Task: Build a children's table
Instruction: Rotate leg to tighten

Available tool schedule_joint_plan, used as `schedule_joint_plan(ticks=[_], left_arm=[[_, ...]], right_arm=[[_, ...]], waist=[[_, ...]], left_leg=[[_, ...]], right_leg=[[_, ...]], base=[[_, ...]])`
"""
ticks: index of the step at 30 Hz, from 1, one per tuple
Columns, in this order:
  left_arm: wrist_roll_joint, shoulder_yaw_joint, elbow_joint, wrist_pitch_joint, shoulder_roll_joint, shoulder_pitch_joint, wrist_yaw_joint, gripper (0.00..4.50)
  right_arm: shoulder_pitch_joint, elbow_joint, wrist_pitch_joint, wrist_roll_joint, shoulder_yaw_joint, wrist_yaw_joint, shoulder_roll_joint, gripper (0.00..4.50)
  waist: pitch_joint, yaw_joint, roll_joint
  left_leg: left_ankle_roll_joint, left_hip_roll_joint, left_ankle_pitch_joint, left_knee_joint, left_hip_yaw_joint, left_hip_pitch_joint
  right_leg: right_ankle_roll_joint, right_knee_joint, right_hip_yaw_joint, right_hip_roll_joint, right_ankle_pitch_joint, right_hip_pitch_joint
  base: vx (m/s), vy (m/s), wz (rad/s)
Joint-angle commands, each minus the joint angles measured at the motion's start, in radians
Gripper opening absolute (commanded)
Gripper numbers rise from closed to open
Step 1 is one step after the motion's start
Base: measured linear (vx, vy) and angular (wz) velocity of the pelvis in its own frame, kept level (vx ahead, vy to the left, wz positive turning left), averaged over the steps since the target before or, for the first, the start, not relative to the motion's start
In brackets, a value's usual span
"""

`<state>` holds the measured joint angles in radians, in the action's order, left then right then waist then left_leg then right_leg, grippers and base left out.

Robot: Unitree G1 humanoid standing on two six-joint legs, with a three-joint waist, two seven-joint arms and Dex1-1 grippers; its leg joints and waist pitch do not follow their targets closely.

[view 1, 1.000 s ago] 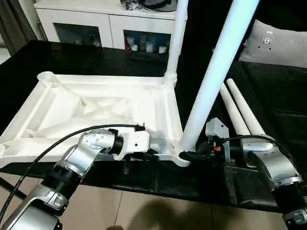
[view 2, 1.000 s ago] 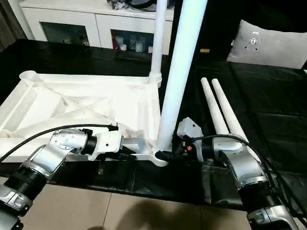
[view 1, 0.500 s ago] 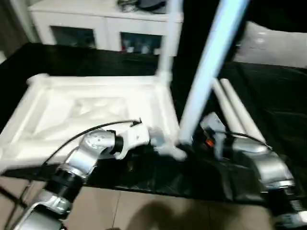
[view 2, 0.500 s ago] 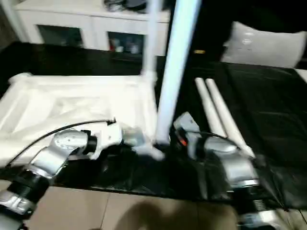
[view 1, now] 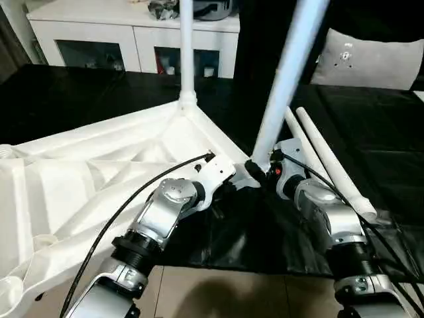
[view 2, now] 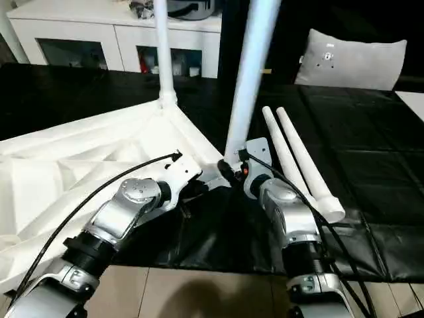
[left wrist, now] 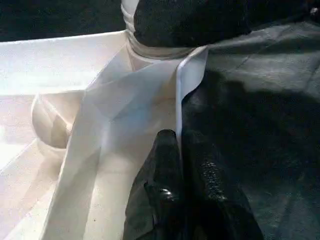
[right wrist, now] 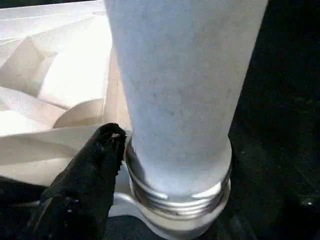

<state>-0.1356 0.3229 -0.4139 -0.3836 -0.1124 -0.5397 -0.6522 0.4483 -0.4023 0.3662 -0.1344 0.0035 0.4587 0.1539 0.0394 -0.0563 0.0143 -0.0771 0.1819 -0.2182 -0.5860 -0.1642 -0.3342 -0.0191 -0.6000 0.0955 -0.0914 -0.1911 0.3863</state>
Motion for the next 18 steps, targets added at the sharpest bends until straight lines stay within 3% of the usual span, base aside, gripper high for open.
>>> schedule_joint_plan(ticks=[1,6,9,10,18], left_arm=[[-0.005,0.01,0.011,0.029,-0.016,0.012,-0.015,0.0],[0.001,0.019,0.009,0.065,-0.06,0.025,-0.075,0.0],[0.012,0.049,0.003,0.146,-0.142,0.035,-0.202,0.0],[0.016,0.067,0.003,0.17,-0.174,0.036,-0.257,0.0],[0.051,0.129,0.001,0.297,-0.288,0.038,-0.52,0.0]], right_arm=[[-0.04,0.017,0.006,-0.032,0.038,0.08,0.015,3.91],[-0.075,0.085,-0.029,-0.06,0.034,0.211,0.093,4.25],[-0.101,0.15,-0.068,-0.083,0.04,0.393,0.216,4.44],[-0.102,0.159,-0.075,-0.085,0.048,0.441,0.258,4.44],[-0.1,0.153,-0.197,-0.041,0.125,0.635,0.38,4.44]], waist=[[-0.052,-0.008,0.001],[-0.049,-0.01,0.004],[-0.048,-0.01,0.002],[-0.048,-0.011,-0.004],[-0.051,-0.017,-0.002]], left_leg=[[0.067,0.043,-0.099,0.069,0.009,-0.018],[0.083,0.044,-0.111,0.07,0.008,-0.02],[0.091,0.046,-0.123,0.07,0.008,-0.019],[0.093,0.045,-0.122,0.069,0.008,-0.019],[0.101,0.051,-0.097,0.066,0.004,-0.013]], right_leg=[[-0.193,0.071,-0.058,-0.066,-0.15,-0.052],[-0.19,0.075,-0.056,-0.065,-0.182,-0.056],[-0.174,0.078,-0.057,-0.066,-0.225,-0.055],[-0.177,0.078,-0.056,-0.064,-0.223,-0.053],[-0.234,0.062,-0.058,-0.065,-0.129,-0.051]], base=[[0.0,0.0,0.0],[0.0,0.0,0.0],[0.0,0.0,0.0],[0.0,0.0,0.0],[0.0,0.0,0.0]])
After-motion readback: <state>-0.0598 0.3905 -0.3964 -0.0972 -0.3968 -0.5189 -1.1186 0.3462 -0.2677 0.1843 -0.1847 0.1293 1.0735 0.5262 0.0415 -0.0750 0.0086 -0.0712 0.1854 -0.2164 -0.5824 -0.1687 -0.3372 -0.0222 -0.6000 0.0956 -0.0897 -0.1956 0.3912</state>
